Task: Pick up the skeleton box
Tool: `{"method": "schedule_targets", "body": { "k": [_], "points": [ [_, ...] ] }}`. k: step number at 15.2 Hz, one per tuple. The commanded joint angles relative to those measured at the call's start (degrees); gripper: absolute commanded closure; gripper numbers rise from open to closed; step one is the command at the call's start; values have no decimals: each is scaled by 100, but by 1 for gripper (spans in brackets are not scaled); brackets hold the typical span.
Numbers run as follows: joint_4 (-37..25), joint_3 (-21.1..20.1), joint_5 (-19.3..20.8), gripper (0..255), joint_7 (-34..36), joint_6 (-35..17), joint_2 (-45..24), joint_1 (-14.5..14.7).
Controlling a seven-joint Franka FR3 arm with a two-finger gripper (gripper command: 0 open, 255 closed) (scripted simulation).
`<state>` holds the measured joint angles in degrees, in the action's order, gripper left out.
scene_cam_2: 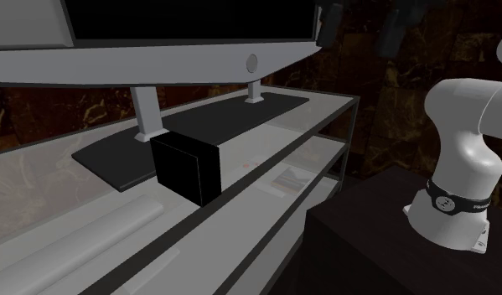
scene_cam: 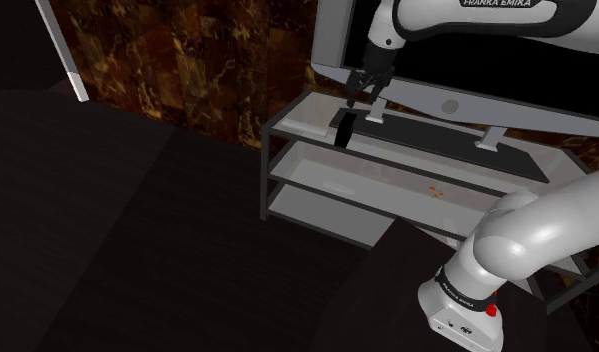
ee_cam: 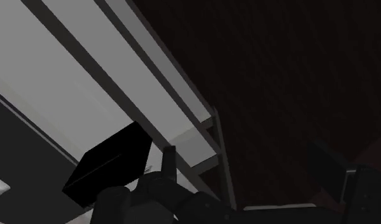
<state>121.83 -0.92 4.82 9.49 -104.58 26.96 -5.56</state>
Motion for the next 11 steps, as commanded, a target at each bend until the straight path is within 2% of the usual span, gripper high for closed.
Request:
{"method": "schedule_targets", "body": {
  "k": [1, 11],
  "points": [
    [-192, 58, -17, 0, 266, -149, -432, -131],
    [-1545, 467, -272, 0, 1387, -347, -2418, -651]
  ]
}}
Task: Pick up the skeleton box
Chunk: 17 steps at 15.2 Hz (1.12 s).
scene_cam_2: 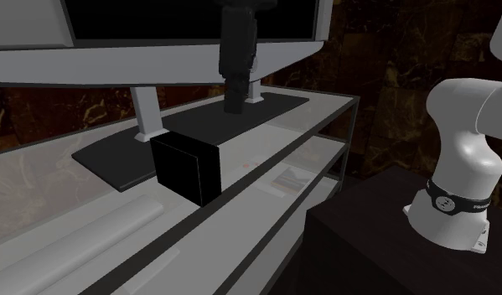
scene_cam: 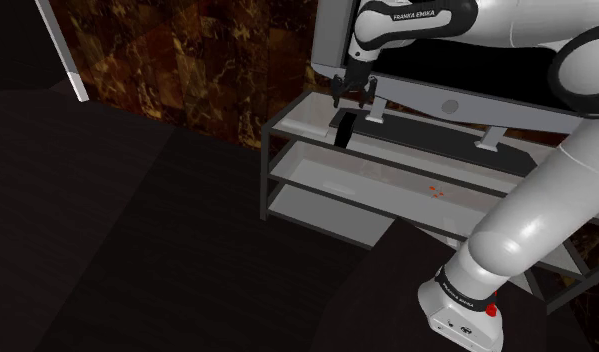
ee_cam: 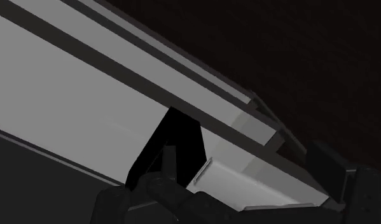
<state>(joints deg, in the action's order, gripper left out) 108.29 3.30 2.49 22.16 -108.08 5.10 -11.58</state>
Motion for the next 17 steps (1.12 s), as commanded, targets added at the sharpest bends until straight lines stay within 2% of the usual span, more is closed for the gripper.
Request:
{"method": "schedule_targets", "body": {
  "k": [1, 9, 17],
  "points": [
    [-332, 96, -82, 0, 217, 2, -419, -98],
    [-1458, 500, -545, 0, 926, 71, -1846, -538],
    [-1043, 501, -585, 0, 923, -473, -1988, -553]
  ]
}}
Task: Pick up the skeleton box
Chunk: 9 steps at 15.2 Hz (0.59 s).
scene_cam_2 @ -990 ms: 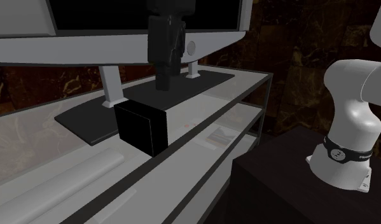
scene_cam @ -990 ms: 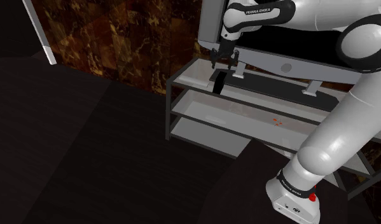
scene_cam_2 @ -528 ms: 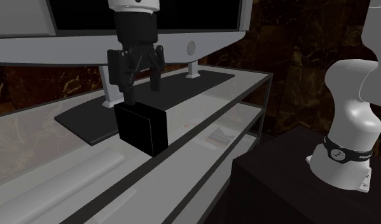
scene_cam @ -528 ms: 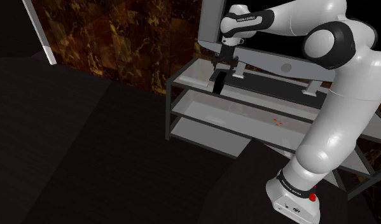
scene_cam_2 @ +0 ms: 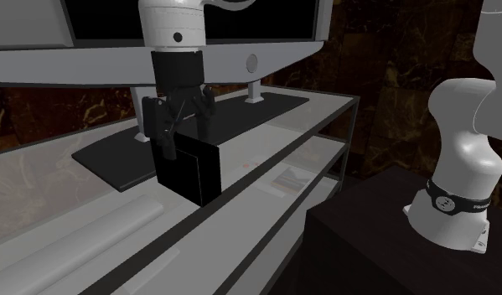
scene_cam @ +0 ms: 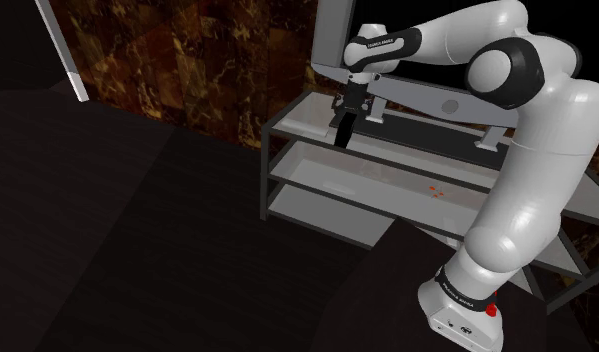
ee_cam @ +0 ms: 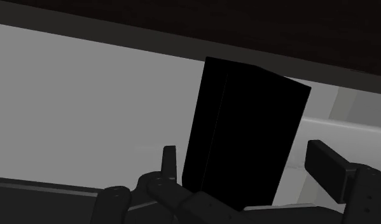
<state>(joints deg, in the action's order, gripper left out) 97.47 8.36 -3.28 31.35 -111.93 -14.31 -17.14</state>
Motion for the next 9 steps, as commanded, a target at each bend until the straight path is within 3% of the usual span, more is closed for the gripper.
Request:
{"method": "schedule_targets", "body": {
  "k": [1, 2, 3, 9],
  "points": [
    [40, -5, -8, 0, 4, -88, -46, 3],
    [39, -5, -8, 0, 4, -88, -47, 3],
    [53, -6, -7, 255, 9, -95, -39, 7],
    [39, -6, -8, 255, 8, -88, -46, 6]
  ]
}}
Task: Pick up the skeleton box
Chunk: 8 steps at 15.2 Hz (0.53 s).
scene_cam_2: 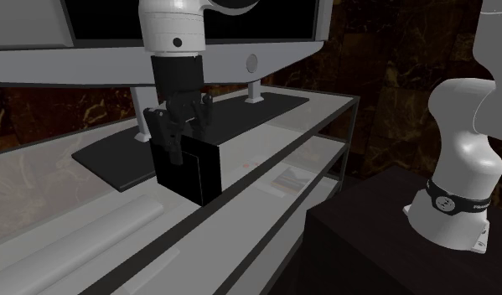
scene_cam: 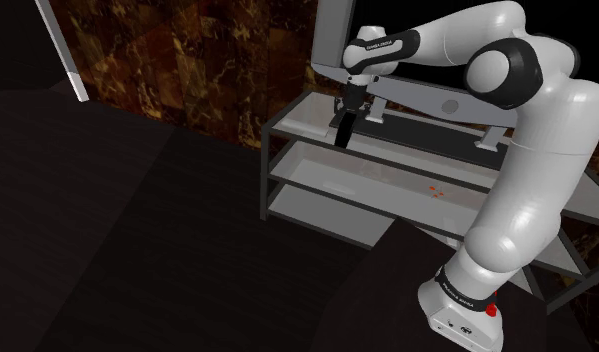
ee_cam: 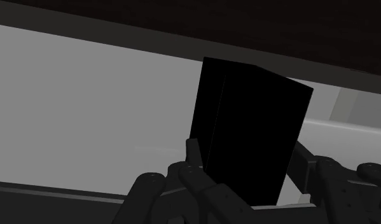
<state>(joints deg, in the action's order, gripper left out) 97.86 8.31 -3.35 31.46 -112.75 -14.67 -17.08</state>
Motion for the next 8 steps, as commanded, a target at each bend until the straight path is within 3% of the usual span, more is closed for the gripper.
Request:
{"method": "schedule_targets", "body": {
  "k": [1, 8],
  "points": [
    [2, -1, -1, 255, -2, -5, -6, 1],
    [-286, 6, 16, 255, 10, 353, 64, -3]
  ]
}}
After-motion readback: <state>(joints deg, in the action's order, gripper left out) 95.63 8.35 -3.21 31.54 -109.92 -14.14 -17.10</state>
